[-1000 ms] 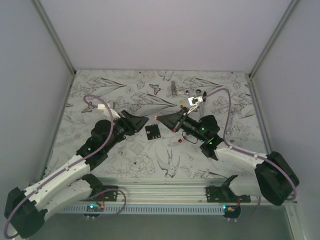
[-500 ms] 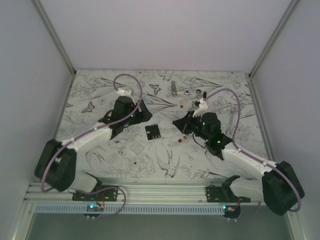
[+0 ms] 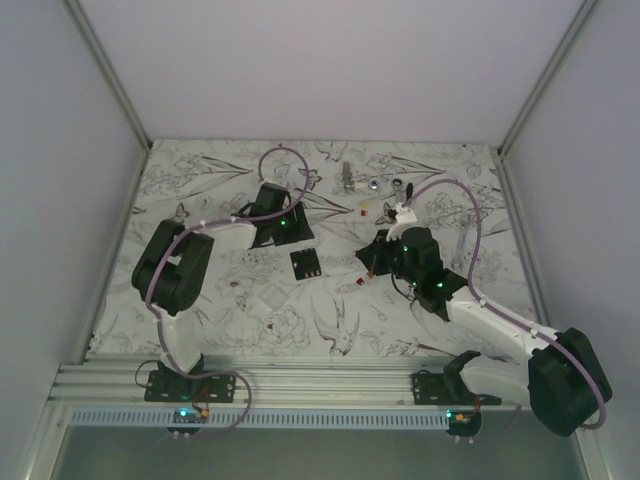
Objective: Snap on the fuse box
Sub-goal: Move the fuse box base at the center of the board.
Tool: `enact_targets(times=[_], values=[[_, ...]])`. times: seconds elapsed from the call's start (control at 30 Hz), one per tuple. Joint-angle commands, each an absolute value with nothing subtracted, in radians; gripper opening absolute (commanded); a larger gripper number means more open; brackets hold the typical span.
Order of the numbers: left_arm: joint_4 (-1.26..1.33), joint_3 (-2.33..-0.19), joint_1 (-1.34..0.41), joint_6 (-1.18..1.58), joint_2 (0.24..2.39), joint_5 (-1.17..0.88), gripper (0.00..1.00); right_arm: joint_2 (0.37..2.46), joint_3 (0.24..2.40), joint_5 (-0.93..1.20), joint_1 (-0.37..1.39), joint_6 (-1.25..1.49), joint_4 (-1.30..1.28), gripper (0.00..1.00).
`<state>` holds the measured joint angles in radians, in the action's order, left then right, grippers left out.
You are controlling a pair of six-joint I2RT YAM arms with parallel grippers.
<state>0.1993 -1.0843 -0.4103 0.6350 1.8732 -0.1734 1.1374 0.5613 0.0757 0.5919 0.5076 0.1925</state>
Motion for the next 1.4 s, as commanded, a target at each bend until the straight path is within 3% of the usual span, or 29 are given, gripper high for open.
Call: enact_targets(times=[0.0, 0.27, 0.6, 1.37], values=[[0.179, -1.112, -0.405, 0.667, 1.932, -0.23, 0.54, 1.137, 0.599, 0.049, 0.586, 0.472, 0.142, 0.0], [0.179, -1.035, -0.45, 0.722, 1.895, -0.22, 0.36, 1.137, 0.622, 0.043, 0.585, 0.451, 0.077, 0.0], [0.178, -0.904, -0.547, 0.837, 1.752, -0.125, 0.35, 1.228, 0.748, 0.067, 0.6, 0.404, -0.084, 0.0], [0.153, -0.737, -0.596, 0.965, 1.583, -0.09, 0.52, 1.373, 0.917, 0.037, 0.702, 0.387, -0.207, 0.0]])
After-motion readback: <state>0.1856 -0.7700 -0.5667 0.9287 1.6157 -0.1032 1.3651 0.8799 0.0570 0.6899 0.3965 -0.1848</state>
